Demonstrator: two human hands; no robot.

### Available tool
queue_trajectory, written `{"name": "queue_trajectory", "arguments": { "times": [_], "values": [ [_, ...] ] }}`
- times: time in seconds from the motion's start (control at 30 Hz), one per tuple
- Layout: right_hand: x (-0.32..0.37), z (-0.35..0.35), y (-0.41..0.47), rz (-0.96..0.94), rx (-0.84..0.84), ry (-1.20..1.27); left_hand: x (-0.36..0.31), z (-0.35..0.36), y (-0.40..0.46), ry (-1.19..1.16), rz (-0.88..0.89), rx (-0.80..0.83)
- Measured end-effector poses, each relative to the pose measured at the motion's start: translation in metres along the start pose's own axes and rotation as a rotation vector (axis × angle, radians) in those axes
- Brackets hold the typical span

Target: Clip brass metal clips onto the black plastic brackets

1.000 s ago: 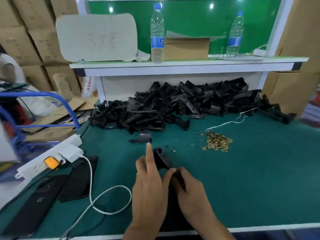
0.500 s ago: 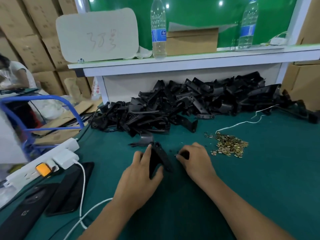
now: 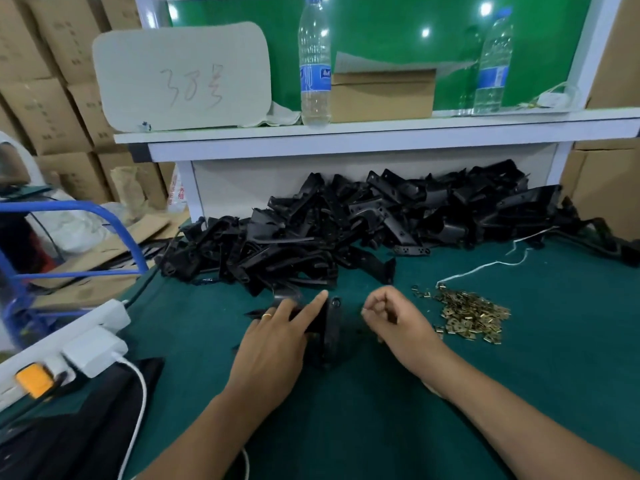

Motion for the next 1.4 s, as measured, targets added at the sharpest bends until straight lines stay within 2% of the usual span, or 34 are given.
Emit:
{"name": "queue_trajectory", "arguments": {
  "times": [0.13,0.43,0.53,0.63,0.83,1.13,1.4],
  "values": [
    [0.001,0.003,0.002,0.016,0.008,0.246,-0.004,0.009,0.02,-0.079,-0.014,-0.021],
    [0.003,0.003,0.0,0.095,-0.059,0.579,-0.005,0.012,0.019,-0.185,0.01,-0.036],
    [0.001,0.007,-0.001,0.115,-0.023,0.661,-0.006,0.009,0.017,-0.198,0.0,-0.028],
    [0.003,0.011,-0.006,0.121,0.043,0.648,-0.009,0.007,0.017,-0.196,0.0,-0.031],
    [0.006,0.012,-0.01,0.13,0.064,0.608,-0.012,0.005,0.015,-0.202,0.016,-0.009],
    [0.006,0.014,-0.013,0.107,-0.076,0.688,-0.015,0.001,0.015,-0.257,-0.018,-0.043],
    [0.003,0.016,-0.012,0.109,-0.037,0.624,-0.017,0.0,0.014,-0.28,0.004,-0.037]
  ]
}}
Point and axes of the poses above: each hand's wrist, its own y-axis towards the middle knuckle, its own z-axis out of the palm, x = y × z, the point moved 5 cm from there along y, towards the middle knuckle, and after that the axes turned 13 degrees about y, right-handed, at the moved point
